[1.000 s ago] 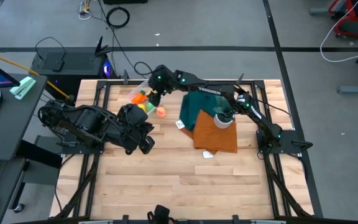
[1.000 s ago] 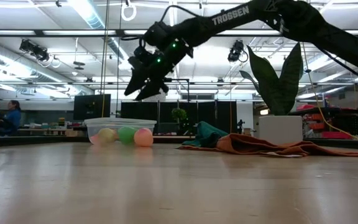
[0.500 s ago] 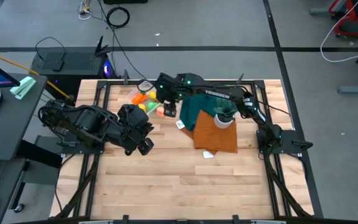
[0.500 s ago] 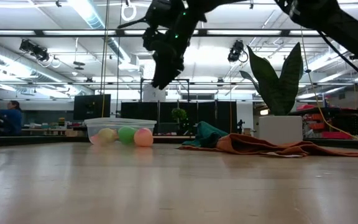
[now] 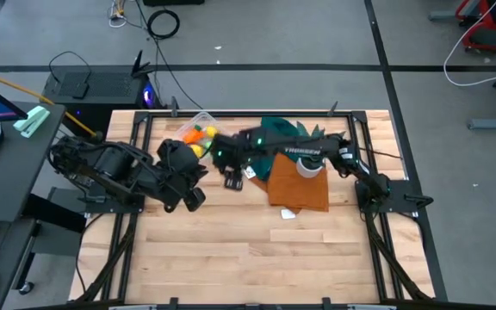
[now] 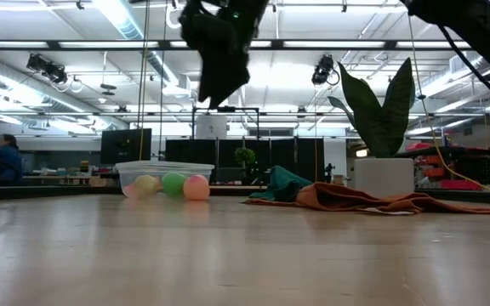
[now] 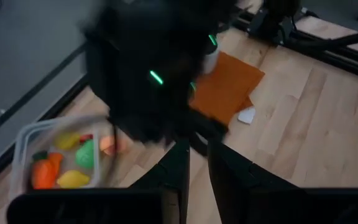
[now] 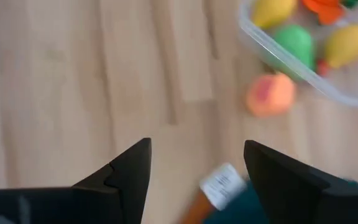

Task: Pick and placing Produce into tupperware
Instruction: Put the peach into the transparent container

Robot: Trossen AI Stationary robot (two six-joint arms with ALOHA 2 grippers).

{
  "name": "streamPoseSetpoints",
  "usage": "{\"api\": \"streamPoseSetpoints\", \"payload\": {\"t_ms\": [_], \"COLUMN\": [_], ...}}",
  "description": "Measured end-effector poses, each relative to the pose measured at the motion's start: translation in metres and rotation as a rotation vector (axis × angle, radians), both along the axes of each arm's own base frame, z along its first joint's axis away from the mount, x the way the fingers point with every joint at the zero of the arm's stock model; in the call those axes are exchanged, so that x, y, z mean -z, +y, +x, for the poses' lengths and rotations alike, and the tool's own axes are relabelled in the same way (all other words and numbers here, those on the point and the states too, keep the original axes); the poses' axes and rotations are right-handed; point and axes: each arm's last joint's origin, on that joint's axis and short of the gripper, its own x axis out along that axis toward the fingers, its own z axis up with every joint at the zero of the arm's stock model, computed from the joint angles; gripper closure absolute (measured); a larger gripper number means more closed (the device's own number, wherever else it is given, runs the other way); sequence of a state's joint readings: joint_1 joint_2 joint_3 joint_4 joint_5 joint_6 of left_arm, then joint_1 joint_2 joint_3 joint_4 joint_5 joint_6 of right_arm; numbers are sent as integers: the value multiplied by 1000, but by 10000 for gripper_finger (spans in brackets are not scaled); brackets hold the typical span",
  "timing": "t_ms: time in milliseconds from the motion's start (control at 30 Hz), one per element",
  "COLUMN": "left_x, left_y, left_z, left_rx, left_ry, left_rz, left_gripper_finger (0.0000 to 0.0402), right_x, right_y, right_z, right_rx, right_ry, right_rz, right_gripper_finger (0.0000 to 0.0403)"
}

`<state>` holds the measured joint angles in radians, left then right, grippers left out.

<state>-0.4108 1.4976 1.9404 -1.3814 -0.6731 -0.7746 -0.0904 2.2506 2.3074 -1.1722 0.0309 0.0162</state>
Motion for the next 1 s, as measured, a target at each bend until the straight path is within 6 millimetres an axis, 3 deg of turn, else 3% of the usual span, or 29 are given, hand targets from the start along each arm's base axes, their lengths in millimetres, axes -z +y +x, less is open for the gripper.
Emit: {"api": "streamPoseSetpoints", "payload": {"t_ms": [300, 467, 567, 667, 833, 1000], "left_x": [-13, -15, -14, -14, -14, -15], "left_y": [0, 4, 6, 7, 8, 9], "left_z": [-23, -35, -40, -41, -42, -41], "left_rx": [10, -21, -43, -54, -63, -83], "left_ry": [-60, -60, -51, -47, -52, -62], "left_rz": [20, 19, 14, 16, 13, 30], "left_gripper_finger": [338, 341, 344, 344, 338, 341], "right_x": [44, 71, 71, 66, 59, 71], "right_y": [77, 96, 86, 56, 8, 0], "right_z": [25, 17, 2, -21, -67, -97], "right_rx": [6, 7, 79, 229, 395, 433], "right_ry": [-163, -132, -150, -223, -421, -417], "right_rz": [96, 74, -14, -53, 49, 82], "right_gripper_finger": [193, 199, 206, 213, 220, 219]}}
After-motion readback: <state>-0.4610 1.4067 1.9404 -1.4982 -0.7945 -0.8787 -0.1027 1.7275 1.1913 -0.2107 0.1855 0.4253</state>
